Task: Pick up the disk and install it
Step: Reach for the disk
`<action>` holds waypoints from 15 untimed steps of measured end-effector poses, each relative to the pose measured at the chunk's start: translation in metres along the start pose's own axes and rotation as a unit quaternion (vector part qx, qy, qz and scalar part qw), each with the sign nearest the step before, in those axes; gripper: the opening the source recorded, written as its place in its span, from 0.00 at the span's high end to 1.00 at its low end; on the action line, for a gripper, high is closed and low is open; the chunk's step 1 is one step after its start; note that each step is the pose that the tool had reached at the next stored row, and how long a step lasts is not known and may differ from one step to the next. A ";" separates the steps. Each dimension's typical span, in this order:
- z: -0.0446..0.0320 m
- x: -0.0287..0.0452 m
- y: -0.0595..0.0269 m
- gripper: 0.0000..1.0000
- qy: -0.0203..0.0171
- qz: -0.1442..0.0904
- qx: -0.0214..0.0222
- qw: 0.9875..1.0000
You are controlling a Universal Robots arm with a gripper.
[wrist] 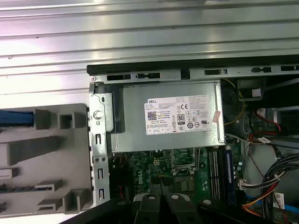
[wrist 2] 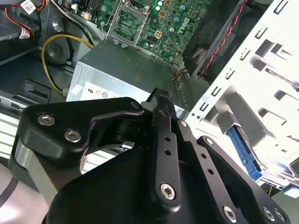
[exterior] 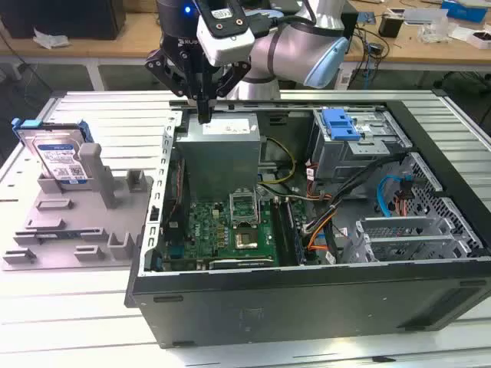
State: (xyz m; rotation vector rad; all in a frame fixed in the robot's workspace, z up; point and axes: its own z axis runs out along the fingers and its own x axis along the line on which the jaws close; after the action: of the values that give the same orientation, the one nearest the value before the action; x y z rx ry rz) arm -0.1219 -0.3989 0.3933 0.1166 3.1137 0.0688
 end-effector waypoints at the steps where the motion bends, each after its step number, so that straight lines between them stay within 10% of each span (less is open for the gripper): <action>1: 0.0000 0.0000 0.0000 0.89 0.000 0.000 0.000 1.000; 15: 0.0000 0.0022 0.0011 0.89 0.000 0.000 0.000 1.000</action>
State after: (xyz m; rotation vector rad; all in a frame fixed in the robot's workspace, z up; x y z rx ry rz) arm -0.1240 -0.3976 0.3933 0.1168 3.1136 0.0688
